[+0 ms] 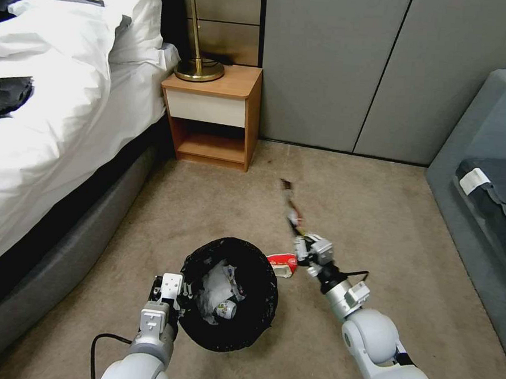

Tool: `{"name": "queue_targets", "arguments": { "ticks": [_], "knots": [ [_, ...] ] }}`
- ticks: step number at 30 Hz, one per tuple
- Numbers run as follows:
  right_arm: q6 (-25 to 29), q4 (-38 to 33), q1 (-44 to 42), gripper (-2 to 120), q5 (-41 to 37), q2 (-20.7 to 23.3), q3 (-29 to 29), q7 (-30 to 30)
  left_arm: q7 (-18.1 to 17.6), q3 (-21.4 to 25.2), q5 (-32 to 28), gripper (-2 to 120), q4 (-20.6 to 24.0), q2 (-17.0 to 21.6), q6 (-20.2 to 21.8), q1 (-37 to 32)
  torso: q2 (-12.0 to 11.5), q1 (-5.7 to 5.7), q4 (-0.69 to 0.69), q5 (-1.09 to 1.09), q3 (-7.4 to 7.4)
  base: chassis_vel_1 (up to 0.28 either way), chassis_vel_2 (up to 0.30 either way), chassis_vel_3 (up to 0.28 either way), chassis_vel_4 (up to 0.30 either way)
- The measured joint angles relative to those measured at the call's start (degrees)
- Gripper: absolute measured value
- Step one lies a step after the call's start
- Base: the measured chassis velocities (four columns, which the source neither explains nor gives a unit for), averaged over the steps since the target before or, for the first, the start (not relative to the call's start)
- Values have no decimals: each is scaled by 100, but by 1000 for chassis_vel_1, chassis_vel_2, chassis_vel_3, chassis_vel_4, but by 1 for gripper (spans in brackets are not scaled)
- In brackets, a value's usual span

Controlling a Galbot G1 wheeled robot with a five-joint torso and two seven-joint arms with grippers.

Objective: Pick up the trash bin, then pick up the garbage from the floor and place it into the trash bin.

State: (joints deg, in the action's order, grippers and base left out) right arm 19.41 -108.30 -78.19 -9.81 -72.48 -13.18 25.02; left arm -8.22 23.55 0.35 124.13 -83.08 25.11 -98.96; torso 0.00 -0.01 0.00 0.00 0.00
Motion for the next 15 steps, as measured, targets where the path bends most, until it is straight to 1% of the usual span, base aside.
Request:
{"name": "queue_targets", "arguments": {
  "ticks": [1,4,5,6,8,10,15],
  "knots": [
    [0,0,0,0,0,0,0,0,0,0,0,0,0,0,0,0,0,0,0,0,0,0,0,0,0],
    [17,-91,-79,0,158,123,457,124,1,-5,5,0,1,-1,0,-2,0,0,0,0,0,0,0,0,0],
    [17,-91,-79,0,158,123,457,124,1,-5,5,0,1,-1,0,-2,0,0,0,0,0,0,0,0,0],
    [26,-43,-77,0,216,156,602,126,2,-11,8,0,3,-5,0,-2,0,0,1,-1,0,0,0,0,0],
    [50,151,-46,0,350,194,834,121,3,-19,10,0,13,-16,6,5,0,0,0,-1,0,0,0,0,0],
    [54,220,-28,0,385,196,894,111,4,-23,10,0,17,-21,8,9,0,0,0,-1,0,0,0,0,0],
    [53,780,81,0,519,102,1177,-18,15,-47,10,0,32,-39,16,10,0,0,-1,-1,0,0,0,0,0]
  ]
}}
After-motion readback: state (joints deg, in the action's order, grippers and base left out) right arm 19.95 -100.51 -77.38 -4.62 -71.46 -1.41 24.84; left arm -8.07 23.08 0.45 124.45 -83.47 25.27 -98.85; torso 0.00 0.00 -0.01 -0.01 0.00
